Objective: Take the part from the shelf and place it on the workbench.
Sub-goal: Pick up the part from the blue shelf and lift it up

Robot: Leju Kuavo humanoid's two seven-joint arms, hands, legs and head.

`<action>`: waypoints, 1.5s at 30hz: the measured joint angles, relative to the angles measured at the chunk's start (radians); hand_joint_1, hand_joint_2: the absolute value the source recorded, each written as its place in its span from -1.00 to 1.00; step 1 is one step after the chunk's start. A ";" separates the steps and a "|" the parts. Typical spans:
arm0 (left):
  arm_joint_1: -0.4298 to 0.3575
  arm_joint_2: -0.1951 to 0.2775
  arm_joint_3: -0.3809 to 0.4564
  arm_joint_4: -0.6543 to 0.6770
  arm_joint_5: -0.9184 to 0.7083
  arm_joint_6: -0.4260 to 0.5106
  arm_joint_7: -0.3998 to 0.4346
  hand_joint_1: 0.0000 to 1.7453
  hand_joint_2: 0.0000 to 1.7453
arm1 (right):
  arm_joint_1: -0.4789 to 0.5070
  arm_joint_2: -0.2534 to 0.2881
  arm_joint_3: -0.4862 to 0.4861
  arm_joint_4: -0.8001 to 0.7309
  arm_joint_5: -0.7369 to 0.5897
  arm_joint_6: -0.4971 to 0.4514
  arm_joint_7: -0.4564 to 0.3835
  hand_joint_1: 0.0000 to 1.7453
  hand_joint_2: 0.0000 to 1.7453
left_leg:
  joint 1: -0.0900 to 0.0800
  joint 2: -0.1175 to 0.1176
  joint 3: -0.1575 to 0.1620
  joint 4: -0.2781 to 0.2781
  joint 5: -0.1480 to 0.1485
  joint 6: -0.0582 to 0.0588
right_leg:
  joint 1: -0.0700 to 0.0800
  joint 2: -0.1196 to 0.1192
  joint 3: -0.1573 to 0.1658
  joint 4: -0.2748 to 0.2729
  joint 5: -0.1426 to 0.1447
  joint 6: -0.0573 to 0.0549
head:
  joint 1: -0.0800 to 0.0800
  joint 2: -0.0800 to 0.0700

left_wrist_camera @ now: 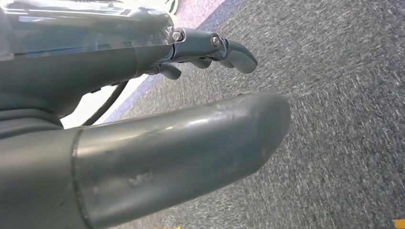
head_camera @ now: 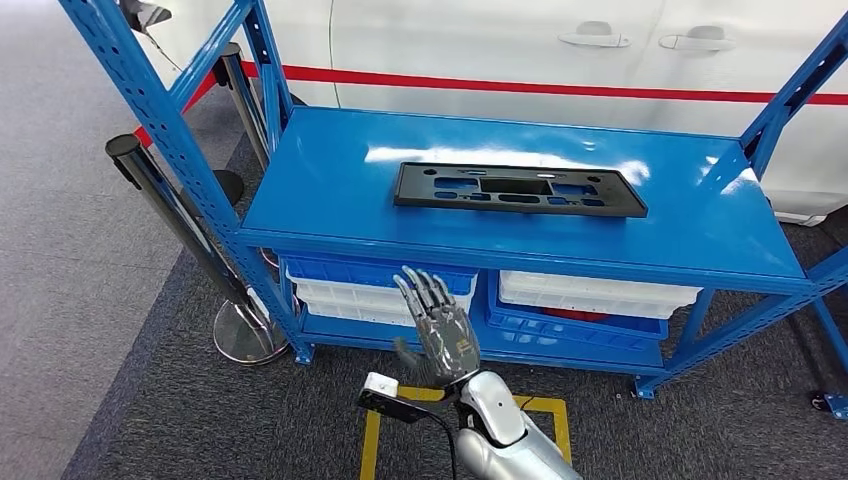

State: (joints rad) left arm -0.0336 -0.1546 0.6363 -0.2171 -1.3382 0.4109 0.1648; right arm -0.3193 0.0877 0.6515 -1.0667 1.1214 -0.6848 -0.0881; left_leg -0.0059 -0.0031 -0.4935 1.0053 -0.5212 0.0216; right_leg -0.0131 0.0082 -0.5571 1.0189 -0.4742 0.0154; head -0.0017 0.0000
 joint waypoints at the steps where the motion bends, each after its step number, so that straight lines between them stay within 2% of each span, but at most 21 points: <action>1: 0.000 0.000 0.000 0.000 -0.003 -0.001 0.000 -1.00 -1.00 | 0.000 0.000 -0.015 -0.033 0.055 -0.006 0.013 -1.00 1.00 | 0.000 0.000 0.000 0.000 0.000 0.000 | 0.000 0.000 0.000 0.000 0.000 0.000 | 0.000 0.000; 6: -0.001 0.000 0.002 0.000 -0.006 0.000 -0.003 -1.00 -1.00 | 0.014 -0.002 -0.050 -0.193 0.259 -0.009 0.041 -1.00 1.00 | 0.000 0.000 0.001 0.000 0.000 0.000 | 0.000 0.000 0.000 -0.001 0.000 0.000 | 0.000 0.000; 8: -0.001 0.000 0.004 0.000 -0.012 0.000 -0.003 -1.00 -1.00 | 0.030 -0.005 -0.050 -0.243 0.344 -0.009 0.080 -1.00 1.00 | 0.000 0.000 0.002 0.000 0.000 0.000 | 0.000 0.000 0.000 -0.002 0.000 0.000 | 0.000 0.000; 10: -0.001 0.000 0.006 0.000 -0.021 0.000 -0.004 -1.00 -1.00 | 0.038 -0.017 -0.050 -0.268 0.410 -0.009 0.155 -1.00 1.00 | 0.000 0.000 0.002 0.000 0.000 0.000 | 0.000 0.000 0.000 -0.002 0.000 0.000 | 0.000 0.000; 12: -0.002 0.000 0.007 0.000 -0.028 0.000 -0.005 -1.00 -1.00 | 0.031 -0.048 -0.046 -0.274 0.437 -0.009 0.278 -1.00 1.00 | 0.000 0.000 0.002 0.000 0.000 0.000 | 0.000 0.000 0.000 -0.002 0.000 0.000 | 0.000 0.000; 14: -0.002 0.000 0.010 0.000 -0.030 -0.001 -0.008 -1.00 0.00 | 0.018 -0.093 -0.038 -0.271 0.443 -0.009 0.423 -1.00 1.00 | 0.000 -0.001 0.002 0.000 0.000 0.000 | 0.000 -0.001 0.001 -0.003 0.000 0.000 | 0.000 0.000; 16: -0.002 0.000 0.015 0.000 -0.025 -0.002 -0.020 -1.00 0.00 | 0.015 -0.137 -0.036 -0.265 0.444 -0.009 0.515 -1.00 1.00 | -0.001 -0.001 0.003 0.000 0.000 0.000 | -0.001 -0.001 0.002 -0.003 0.000 0.001 | 0.000 0.000; 18: -0.002 0.000 0.028 0.000 0.000 -0.008 -0.049 -1.00 -1.00 | 0.038 -0.167 -0.058 -0.261 0.444 -0.009 0.516 -1.00 1.00 | -0.001 -0.001 0.003 0.000 0.000 0.000 | -0.001 -0.001 0.002 -0.004 0.001 0.001 | 0.000 0.000; 20: -0.002 -0.001 0.052 0.000 0.045 -0.019 -0.091 -1.00 -1.00 | 0.085 -0.179 -0.118 -0.266 0.445 -0.009 0.458 -1.00 1.00 | -0.001 -0.002 0.003 0.001 -0.001 0.001 | 0.000 -0.002 0.002 -0.004 0.001 0.001 | 0.000 0.000; 24: -0.003 -0.004 0.112 0.000 0.108 -0.034 -0.147 -1.00 1.00 | 0.175 -0.177 -0.278 -0.285 0.438 -0.009 0.325 -1.00 1.00 | -0.001 -0.004 0.002 0.000 -0.001 0.002 | 0.000 -0.003 0.001 -0.005 0.000 0.002 | 0.000 0.000; 30: -0.003 -0.006 0.156 0.000 0.112 -0.035 -0.168 -1.00 1.00 | 0.257 -0.149 -0.482 -0.319 0.395 -0.009 0.207 -1.00 1.00 | -0.001 -0.003 0.002 0.000 -0.002 0.002 | 0.000 -0.003 0.002 -0.005 0.000 0.002 | 0.000 0.000; 34: -0.004 -0.007 0.171 0.000 0.113 -0.035 -0.183 -1.00 -1.00 | 0.278 -0.134 -0.545 -0.332 0.388 -0.009 0.176 -1.00 1.00 | -0.001 -0.003 0.002 0.000 -0.002 0.002 | 0.000 -0.003 0.002 -0.005 0.000 0.002 | 0.000 0.000; 38: -0.006 -0.008 0.179 0.000 0.113 -0.035 -0.203 -1.00 -1.00 | 0.289 -0.111 -0.574 -0.346 0.393 -0.009 0.130 -1.00 1.00 | -0.001 -0.003 0.002 0.000 -0.002 0.002 | 0.000 -0.003 0.002 -0.005 0.000 0.002 | 0.000 0.000; 43: -0.009 -0.009 0.184 0.000 0.103 -0.040 -0.208 -1.00 -1.00 | 0.290 -0.090 -0.576 -0.370 0.420 -0.009 0.122 -1.00 1.00 | -0.001 -0.003 0.002 0.001 -0.002 0.003 | -0.001 -0.002 0.002 -0.007 0.001 0.003 | 0.000 0.000; 45: -0.010 -0.009 0.188 0.000 0.105 -0.043 -0.209 -1.00 -1.00 | 0.291 -0.083 -0.570 -0.380 0.421 -0.010 0.121 -1.00 1.00 | -0.003 -0.003 0.004 -0.009 -0.006 0.019 | -0.004 -0.003 0.004 0.000 0.015 0.014 | -0.001 0.000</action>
State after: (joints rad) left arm -0.0439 -0.1633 0.8244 -0.2171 -1.2337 0.3675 -0.0443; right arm -0.0284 0.0048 0.0817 -1.4467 1.5423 -0.6945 0.0327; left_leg -0.0085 -0.0059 -0.4898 0.9962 -0.5269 0.0409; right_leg -0.0172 0.0050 -0.5530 1.0187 -0.4595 0.0298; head -0.0028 0.0000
